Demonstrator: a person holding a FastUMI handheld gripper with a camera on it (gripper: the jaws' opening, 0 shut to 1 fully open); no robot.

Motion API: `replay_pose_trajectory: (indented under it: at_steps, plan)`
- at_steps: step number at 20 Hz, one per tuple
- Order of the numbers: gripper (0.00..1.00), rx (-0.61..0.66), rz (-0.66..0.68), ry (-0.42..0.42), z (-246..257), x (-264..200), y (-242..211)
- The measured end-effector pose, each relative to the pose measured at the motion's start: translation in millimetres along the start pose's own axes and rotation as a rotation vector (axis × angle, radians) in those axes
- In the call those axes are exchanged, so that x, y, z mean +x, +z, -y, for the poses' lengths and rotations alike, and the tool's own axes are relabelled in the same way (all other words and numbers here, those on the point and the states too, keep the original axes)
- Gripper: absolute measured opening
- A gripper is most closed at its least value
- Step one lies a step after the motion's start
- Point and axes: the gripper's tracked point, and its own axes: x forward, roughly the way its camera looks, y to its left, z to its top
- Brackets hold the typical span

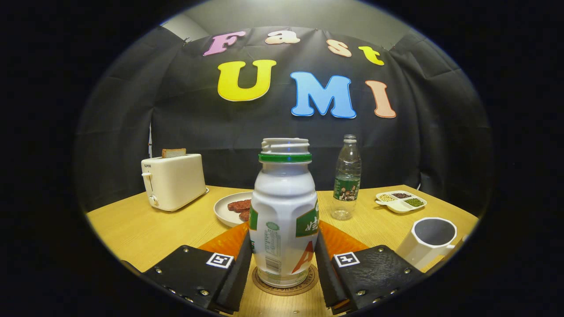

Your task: Take the bottle from table, then pour the juice into the cup, finally place the bottle on the coaster

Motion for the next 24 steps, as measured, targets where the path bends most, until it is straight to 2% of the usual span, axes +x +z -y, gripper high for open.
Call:
replay_pose_trajectory:
  at_steps: [6,7,8,10,16,24]
  plan:
    - [0.74,0.017,-0.017,0.02,-2,1,-8]
    - [0.78,0.035,-0.018,0.023,-2,1,-10]
    - [0.91,0.045,-0.016,0.018,0,0,-10]
    - [0.95,0.059,-0.005,0.019,2,-3,-9]
    - [0.96,0.112,0.021,0.02,10,-28,-5]
    - [0.96,0.11,0.048,0.001,5,-83,26]
